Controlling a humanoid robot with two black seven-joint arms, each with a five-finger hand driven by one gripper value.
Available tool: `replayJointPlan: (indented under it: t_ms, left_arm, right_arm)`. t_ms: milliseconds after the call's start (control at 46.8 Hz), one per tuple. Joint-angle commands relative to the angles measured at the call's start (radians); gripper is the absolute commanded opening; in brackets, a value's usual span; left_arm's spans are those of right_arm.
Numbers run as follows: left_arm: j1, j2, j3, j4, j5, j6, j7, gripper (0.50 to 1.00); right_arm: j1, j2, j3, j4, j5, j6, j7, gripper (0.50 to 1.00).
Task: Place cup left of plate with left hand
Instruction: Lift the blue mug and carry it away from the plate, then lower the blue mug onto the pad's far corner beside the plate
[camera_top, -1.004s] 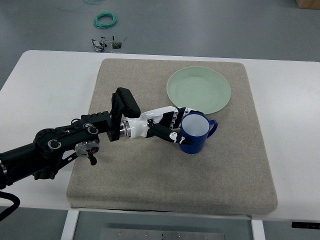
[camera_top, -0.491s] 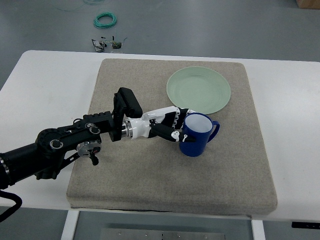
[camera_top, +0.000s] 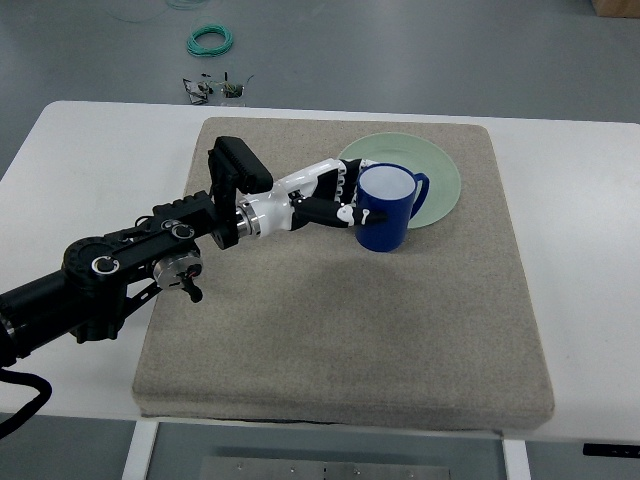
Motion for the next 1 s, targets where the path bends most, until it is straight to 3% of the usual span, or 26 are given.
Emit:
replayJointPlan:
  t_ms: [0, 149, 555, 726, 982]
  left_arm:
    - [0.000, 0.012, -0.039, 0.003, -0.001, 0.036, 0.000, 0.591]
    - [0.000, 0.036, -0.112, 0.062, -0.005, 0.068, -0.002, 0.591]
    - [0.017, 0.069, -0.224, 0.249, -0.008, 0.064, -0.018, 0.602]
    - [0.020, 0.069, -0.221, 0.311, -0.007, 0.068, -0.072, 0.602]
    - [0.045, 0.072, -0.214, 0.335, -0.005, 0.068, -0.103, 0.608]
  right_arm:
    - [0.000, 0.000, 0.000, 0.000, 0.000, 0.000, 0.000, 0.934]
    - [0.000, 0.000, 0.000, 0.000, 0.000, 0.000, 0.000, 0.934]
    - [0.000, 0.000, 0.000, 0.000, 0.000, 0.000, 0.000, 0.934]
    - [0.000, 0.000, 0.000, 0.000, 0.000, 0.000, 0.000, 0.934]
    - [0.000, 0.000, 0.000, 0.000, 0.000, 0.000, 0.000, 0.934]
